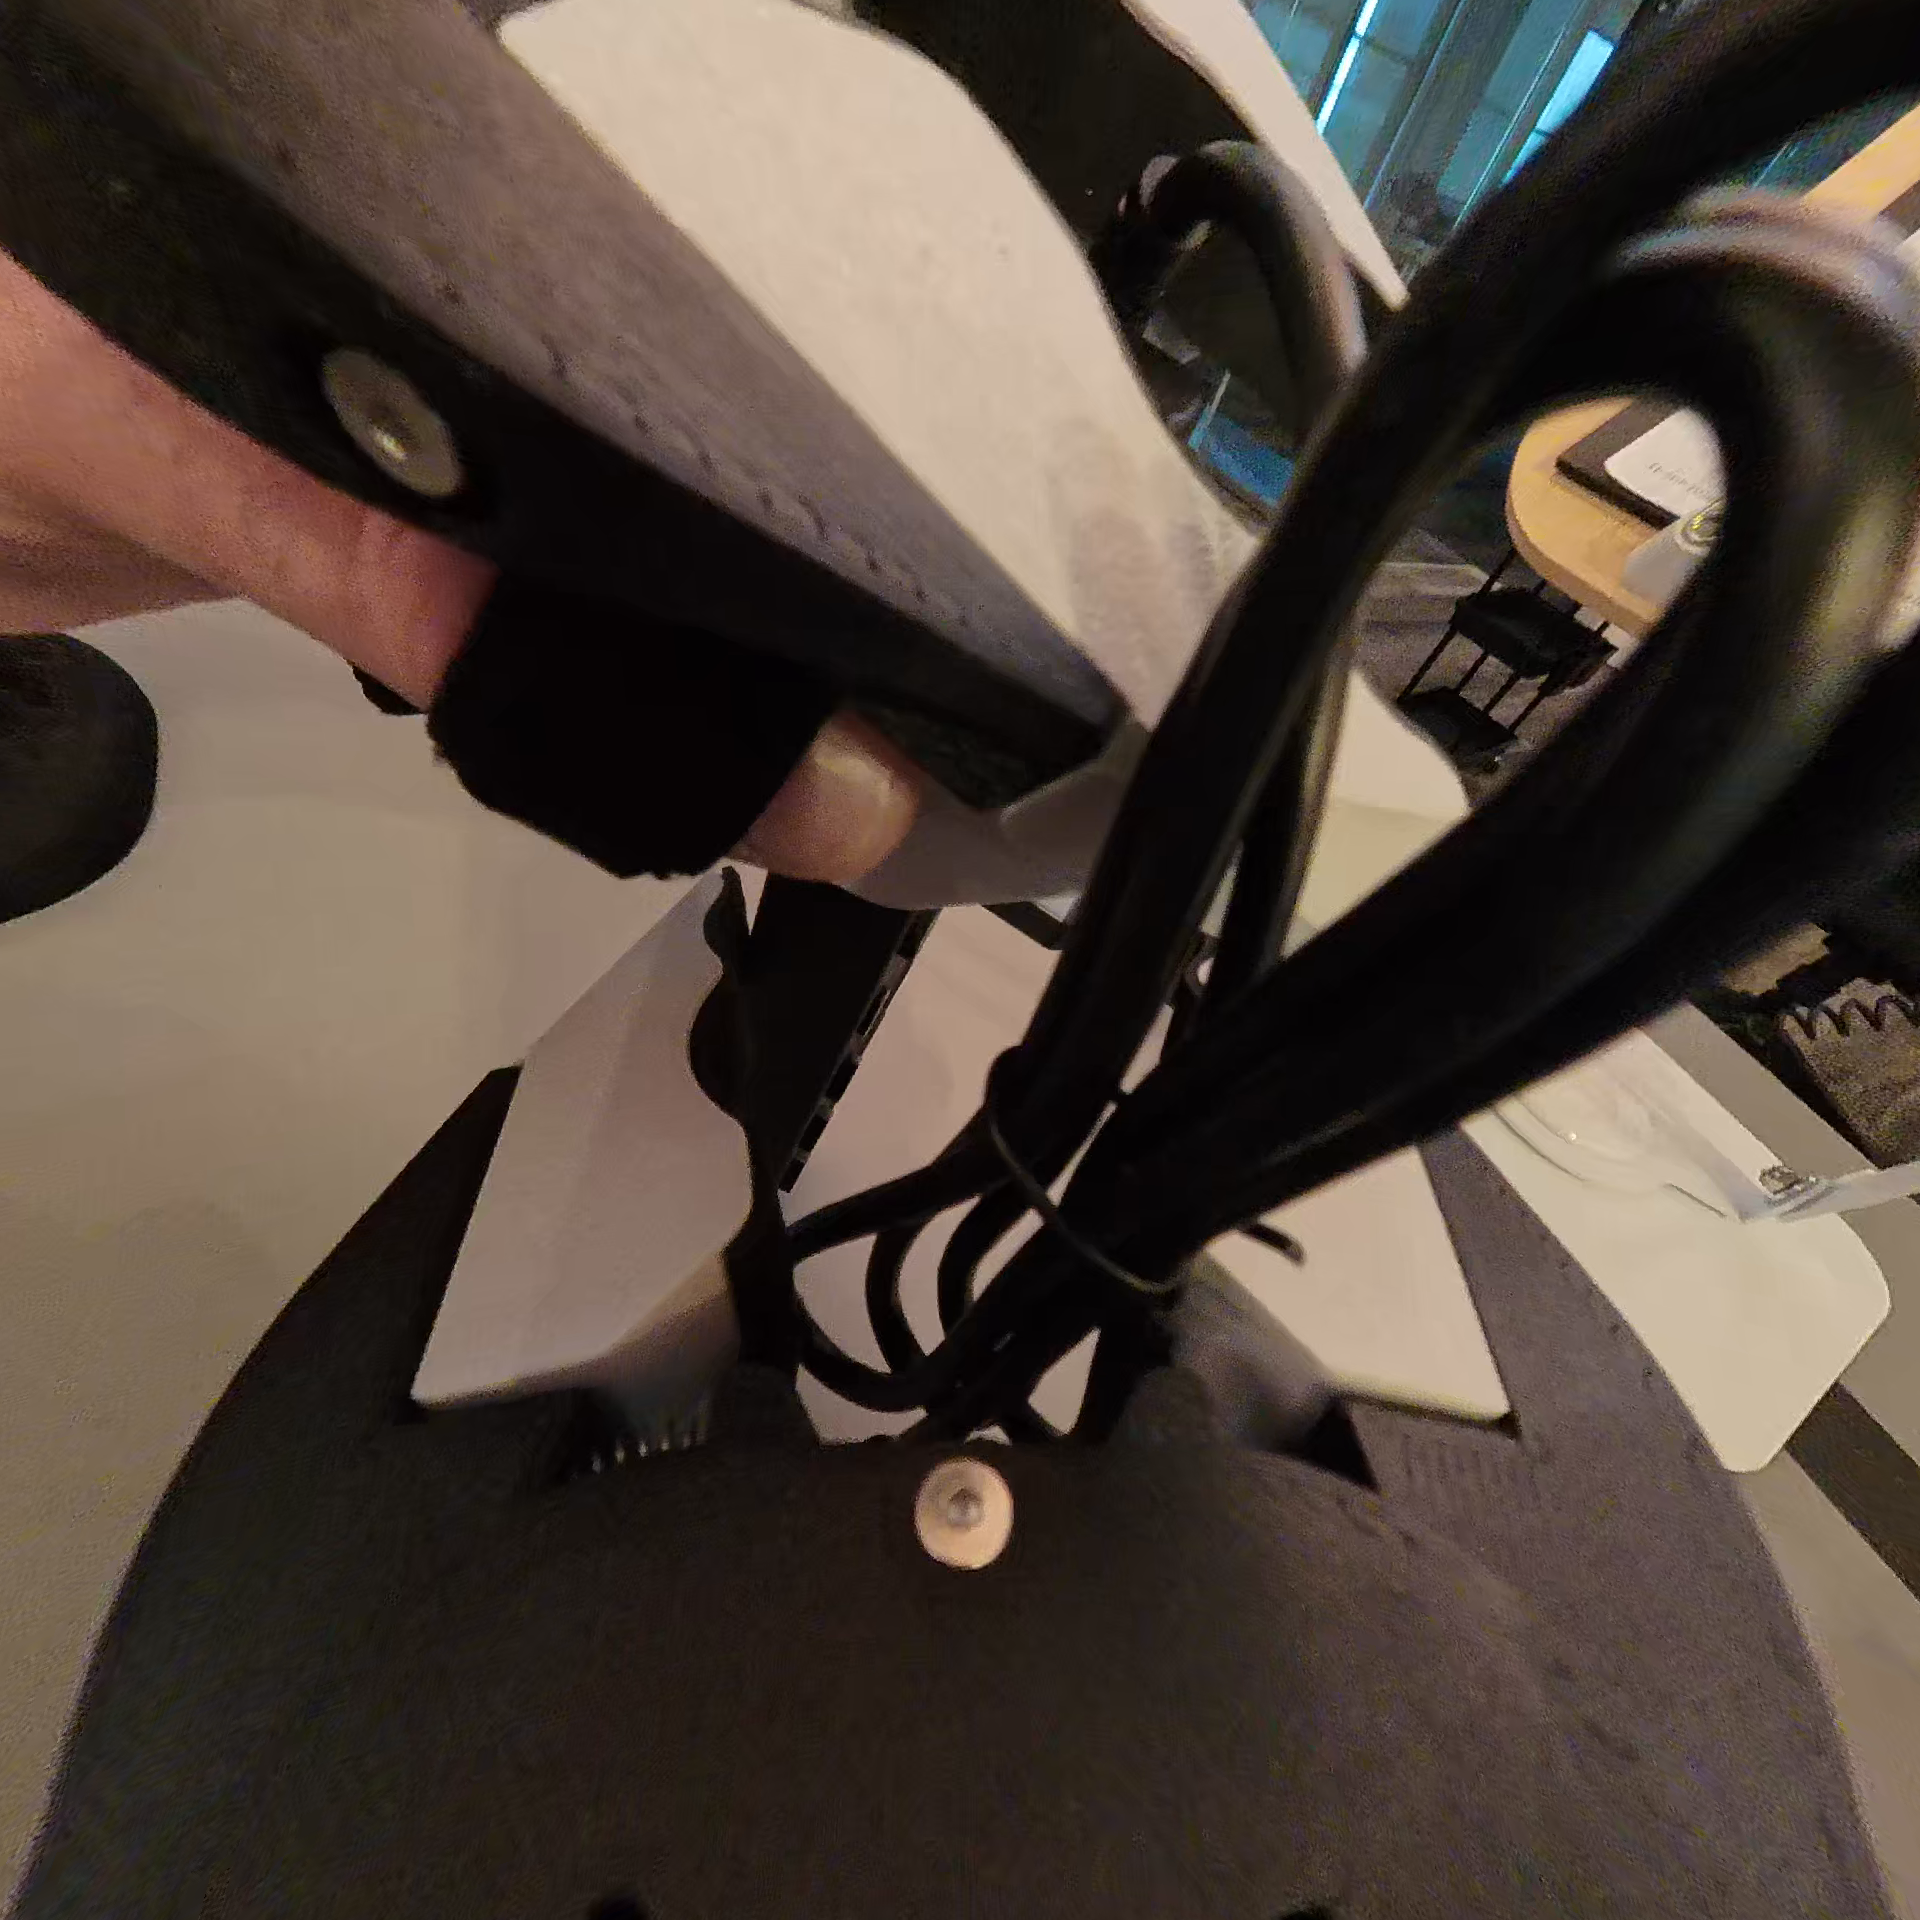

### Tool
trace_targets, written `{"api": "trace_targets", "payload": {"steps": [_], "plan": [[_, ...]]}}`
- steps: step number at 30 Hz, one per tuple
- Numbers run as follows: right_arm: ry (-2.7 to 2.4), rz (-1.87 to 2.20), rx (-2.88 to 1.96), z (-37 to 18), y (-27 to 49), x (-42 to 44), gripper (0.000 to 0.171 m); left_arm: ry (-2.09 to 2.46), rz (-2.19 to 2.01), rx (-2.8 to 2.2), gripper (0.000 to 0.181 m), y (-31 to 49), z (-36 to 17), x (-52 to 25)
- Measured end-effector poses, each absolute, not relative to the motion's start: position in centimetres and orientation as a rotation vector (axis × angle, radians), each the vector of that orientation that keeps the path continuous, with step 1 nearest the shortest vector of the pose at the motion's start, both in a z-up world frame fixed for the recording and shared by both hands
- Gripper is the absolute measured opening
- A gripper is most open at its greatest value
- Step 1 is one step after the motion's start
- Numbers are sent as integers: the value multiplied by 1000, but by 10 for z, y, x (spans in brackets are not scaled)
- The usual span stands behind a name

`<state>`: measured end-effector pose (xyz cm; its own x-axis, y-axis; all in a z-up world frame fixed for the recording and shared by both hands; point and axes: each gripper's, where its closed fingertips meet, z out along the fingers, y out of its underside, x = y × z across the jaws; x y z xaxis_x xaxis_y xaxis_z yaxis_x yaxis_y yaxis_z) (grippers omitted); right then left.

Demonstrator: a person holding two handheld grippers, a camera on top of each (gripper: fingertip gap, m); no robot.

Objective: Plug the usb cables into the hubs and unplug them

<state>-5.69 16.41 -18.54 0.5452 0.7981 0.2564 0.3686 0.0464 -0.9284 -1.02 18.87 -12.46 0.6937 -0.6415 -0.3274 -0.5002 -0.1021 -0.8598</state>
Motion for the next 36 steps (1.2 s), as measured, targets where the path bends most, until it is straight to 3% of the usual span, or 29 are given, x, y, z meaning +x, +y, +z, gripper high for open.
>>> {"api": "trace_targets", "payload": {"steps": [1,11,16,23,32,36], "plan": [[-1026,451,-1549,-184,165,-56,82,932,-155,-1762,66,188,-125,-9],[-811,579,-1534,-149,188,-20,77,1014,-207,-1615,88,161,-89,-11],[-716,572,-1497,-109,197,11,77,759,-280,-1441,78,163,-53,-52],[-680,460,-1402,-41,193,50,77,664,-128,-1491,71,213,-147,-91],[-655,228,-1414,27,203,162,76,799,-48,-1478,69,217,-175,-74],[-733,39,-1507,28,208,239,76,812,-59,-1510,70,218,-186,-71]]}}
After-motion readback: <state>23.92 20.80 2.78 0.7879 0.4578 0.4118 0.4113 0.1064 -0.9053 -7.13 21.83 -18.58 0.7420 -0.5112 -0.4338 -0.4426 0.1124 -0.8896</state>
